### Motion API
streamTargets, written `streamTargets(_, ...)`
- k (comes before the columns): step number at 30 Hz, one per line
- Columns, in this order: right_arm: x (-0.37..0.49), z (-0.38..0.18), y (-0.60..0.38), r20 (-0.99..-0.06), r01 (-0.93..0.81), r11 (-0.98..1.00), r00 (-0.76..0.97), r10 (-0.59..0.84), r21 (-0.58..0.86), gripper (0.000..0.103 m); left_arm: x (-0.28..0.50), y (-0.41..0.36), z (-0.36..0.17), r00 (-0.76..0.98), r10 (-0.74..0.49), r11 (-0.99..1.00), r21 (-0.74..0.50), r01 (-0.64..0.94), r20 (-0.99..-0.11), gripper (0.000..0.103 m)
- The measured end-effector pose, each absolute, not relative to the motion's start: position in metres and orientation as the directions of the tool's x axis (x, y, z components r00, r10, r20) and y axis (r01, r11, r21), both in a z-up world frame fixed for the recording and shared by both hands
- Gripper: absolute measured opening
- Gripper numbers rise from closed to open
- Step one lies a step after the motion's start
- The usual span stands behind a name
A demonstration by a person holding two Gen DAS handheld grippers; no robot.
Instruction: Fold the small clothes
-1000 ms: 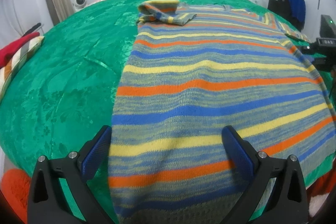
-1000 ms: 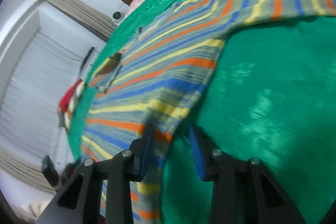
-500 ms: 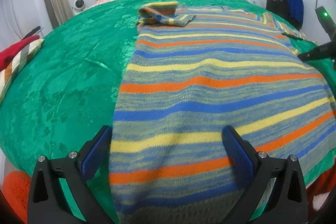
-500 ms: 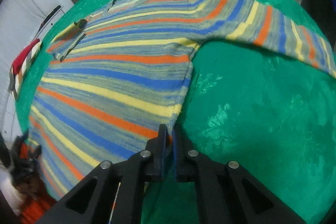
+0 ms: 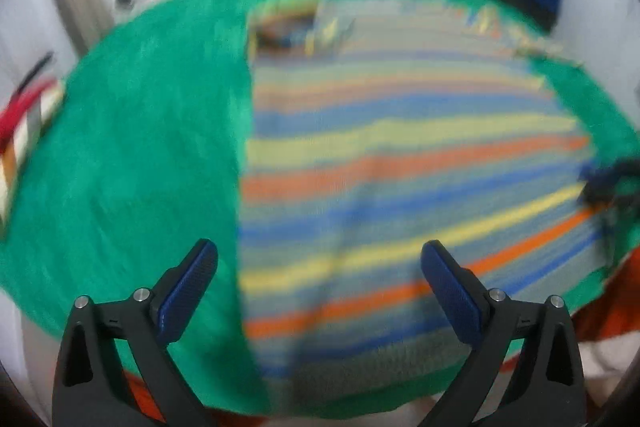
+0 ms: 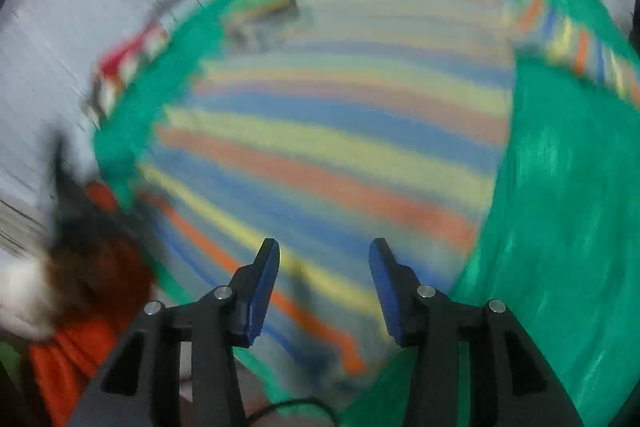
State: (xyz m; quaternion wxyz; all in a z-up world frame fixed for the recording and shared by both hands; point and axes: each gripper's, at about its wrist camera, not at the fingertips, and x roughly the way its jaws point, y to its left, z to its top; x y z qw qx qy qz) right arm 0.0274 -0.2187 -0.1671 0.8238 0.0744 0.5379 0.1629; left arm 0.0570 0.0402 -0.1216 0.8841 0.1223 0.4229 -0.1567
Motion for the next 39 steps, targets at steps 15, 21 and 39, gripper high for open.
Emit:
streamTargets(15,-0.002,-0.172,-0.234,-0.823,-0.002,0.954,0.506,0.259,0.299,0.045,0.260,-0.057,-0.163,0.560,-0.118,0.644,0.366,0.672,-0.820,0.099)
streamTargets(21,-0.013,-0.171,-0.240,-0.809,0.001,0.952,0.527,0.260,0.306,0.047,0.298,-0.028,-0.149,0.517,-0.187,0.826,0.151,0.542,-0.835,0.011)
streamTargets(39,-0.011,-0.174,-0.227,-0.820,0.014,0.968,0.535,0.203,0.249,0.053,0.311,0.238,-0.147,0.598,0.002,0.906,-0.251,-0.340,-0.801,0.007)
